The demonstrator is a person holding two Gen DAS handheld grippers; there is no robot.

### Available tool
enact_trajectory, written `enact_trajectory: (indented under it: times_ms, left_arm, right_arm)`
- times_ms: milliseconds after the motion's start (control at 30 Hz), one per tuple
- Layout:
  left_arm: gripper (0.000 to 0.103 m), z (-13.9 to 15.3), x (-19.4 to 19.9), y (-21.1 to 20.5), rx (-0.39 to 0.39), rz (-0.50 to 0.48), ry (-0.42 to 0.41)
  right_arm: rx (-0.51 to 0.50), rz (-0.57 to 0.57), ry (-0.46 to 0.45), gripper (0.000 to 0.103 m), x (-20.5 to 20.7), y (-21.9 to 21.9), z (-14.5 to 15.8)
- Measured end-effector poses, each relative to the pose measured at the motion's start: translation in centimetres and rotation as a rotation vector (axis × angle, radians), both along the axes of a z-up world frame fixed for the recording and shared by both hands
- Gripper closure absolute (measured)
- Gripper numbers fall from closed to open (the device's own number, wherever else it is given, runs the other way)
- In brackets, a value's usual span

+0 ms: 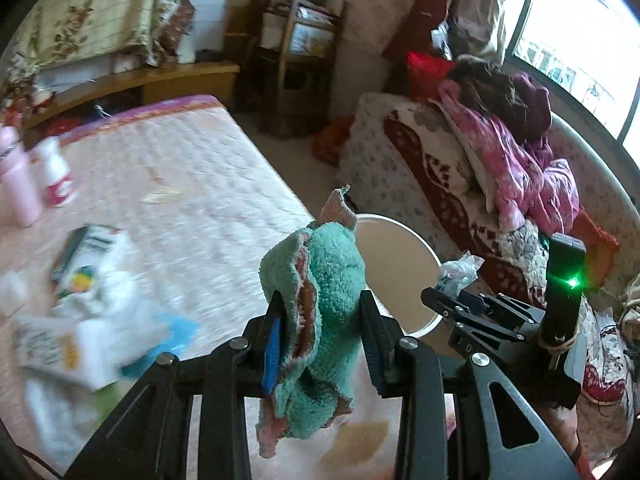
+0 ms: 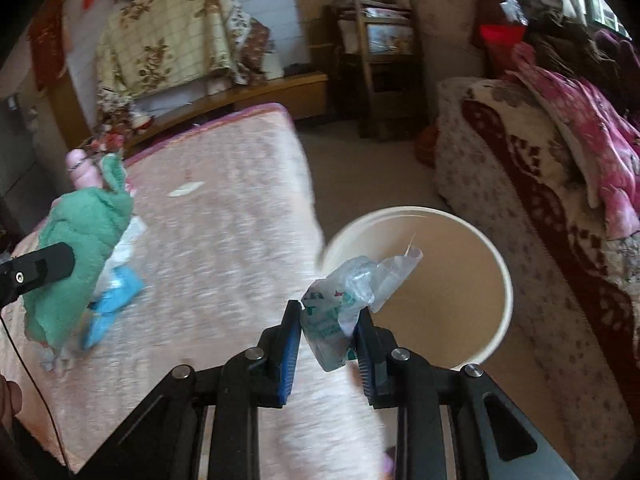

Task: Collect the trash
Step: 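Carry both items over the white bucket and open both tools to drop them, then move both open tools back over the trash on the bed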

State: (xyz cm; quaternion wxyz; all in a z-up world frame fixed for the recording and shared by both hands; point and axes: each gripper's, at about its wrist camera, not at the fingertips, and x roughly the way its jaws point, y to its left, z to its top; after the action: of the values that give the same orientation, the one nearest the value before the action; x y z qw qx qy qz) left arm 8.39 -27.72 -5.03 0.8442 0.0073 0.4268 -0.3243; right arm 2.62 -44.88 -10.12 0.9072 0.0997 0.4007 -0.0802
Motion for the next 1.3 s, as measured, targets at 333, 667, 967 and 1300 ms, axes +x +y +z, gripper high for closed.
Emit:
enact_trajectory:
  times_ms: [333, 667, 967, 1300]
  left_arm:
    - [0.063, -4.1, 4.5, -8.3, -0.025, -0.038, 0.106]
    - [0.042, -4.4, 5.1, -7.8, -0.069, 0.021, 0.129]
    - [0.042, -2.1, 3.0, -2.4, -0.008, 0.118, 0.034]
    - [0.036, 1.1, -0.1, 4.1, -0.034, 0.146, -0.046]
  right_arm:
    - [0.033, -0.122, 0.048, 0.071, 2.5, -8.2, -3.1]
    - [0.082, -0.191, 0.057, 0.024, 2.4, -10.0, -4.5]
    - [0.048, -0.182, 0.028, 0.024, 1.8, -8.4, -3.4]
    - [-0.022, -0.096, -0.026, 0.024, 0.6, -1.5, 0.0]
